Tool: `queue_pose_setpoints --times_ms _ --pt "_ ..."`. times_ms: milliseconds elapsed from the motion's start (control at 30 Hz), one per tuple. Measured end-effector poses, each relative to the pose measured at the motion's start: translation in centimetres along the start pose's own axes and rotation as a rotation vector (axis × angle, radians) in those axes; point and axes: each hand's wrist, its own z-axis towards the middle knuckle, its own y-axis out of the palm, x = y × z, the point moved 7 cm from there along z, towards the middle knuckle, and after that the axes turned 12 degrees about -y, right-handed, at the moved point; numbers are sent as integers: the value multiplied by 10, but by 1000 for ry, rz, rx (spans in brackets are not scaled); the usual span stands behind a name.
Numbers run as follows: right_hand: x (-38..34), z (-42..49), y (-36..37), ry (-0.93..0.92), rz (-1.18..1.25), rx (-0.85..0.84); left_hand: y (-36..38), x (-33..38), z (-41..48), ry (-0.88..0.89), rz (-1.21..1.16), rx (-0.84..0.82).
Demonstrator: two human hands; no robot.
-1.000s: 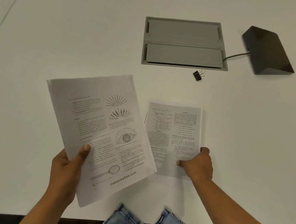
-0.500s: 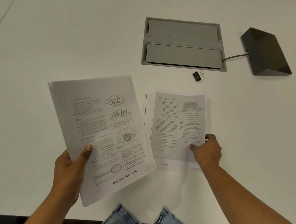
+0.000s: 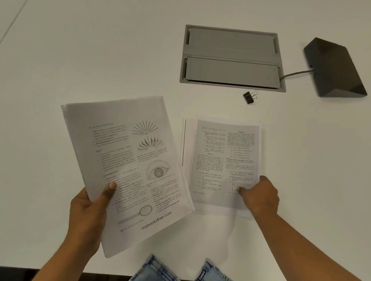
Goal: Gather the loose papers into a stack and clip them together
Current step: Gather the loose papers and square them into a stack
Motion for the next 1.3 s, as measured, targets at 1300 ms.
queue_pose_setpoints --times_ms 1300 --pt "59 -8 -35 27 125 167 7 18 -17 57 32 -7"
